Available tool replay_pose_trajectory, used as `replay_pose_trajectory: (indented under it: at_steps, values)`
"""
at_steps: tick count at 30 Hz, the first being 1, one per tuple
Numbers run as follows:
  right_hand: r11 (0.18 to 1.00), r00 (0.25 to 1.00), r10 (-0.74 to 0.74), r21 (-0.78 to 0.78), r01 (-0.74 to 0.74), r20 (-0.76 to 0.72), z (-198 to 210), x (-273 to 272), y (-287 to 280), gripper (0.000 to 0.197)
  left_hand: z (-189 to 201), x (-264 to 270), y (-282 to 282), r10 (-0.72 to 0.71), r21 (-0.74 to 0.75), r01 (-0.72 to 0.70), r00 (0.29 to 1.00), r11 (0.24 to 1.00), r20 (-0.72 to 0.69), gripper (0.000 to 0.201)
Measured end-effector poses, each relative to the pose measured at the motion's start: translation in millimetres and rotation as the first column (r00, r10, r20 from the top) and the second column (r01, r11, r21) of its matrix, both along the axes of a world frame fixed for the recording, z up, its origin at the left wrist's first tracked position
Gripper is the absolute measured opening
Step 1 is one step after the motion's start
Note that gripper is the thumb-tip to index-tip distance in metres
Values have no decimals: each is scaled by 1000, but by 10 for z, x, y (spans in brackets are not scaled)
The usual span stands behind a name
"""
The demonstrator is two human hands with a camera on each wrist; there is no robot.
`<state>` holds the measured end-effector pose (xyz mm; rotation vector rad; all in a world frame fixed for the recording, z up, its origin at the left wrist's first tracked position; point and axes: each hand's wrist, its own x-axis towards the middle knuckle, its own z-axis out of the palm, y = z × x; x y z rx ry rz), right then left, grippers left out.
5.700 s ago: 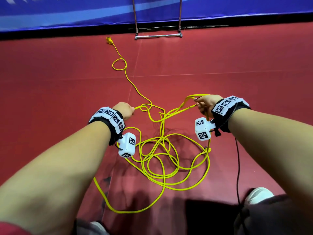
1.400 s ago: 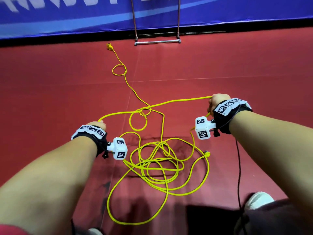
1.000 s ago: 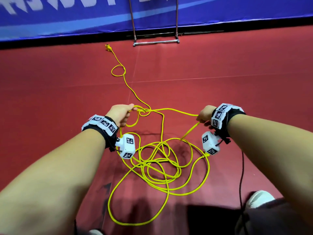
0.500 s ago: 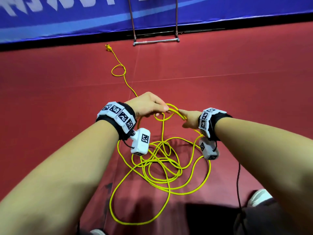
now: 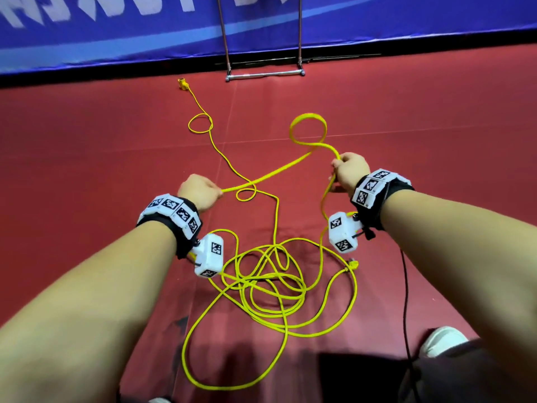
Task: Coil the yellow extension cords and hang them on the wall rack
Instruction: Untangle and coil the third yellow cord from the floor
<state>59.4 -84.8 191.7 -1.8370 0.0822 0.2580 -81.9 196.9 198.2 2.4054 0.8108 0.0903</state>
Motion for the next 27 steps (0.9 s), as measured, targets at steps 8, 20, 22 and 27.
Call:
replay_pose_trajectory:
  at_steps: [8,20,22,27]
  values:
    - [987,959,-130,61,150,-253,-97,143,-415,24,-319,-499,775,495,141,-477,856,868,-150,22]
    - [975,955,198,145,-169,-219,-28,-189,149,32,-343,-367,414,246,101,-227,928,969,-278,30]
    - [945,933,316,146,-293,-171,23,-246,271,31,-269,-246,263,210,167,-188,969,968,-130,49]
    - [848,853,515,198,-492,-88,220,-454,592,24,86,139,-251,-226,95,213,962,972,155,85]
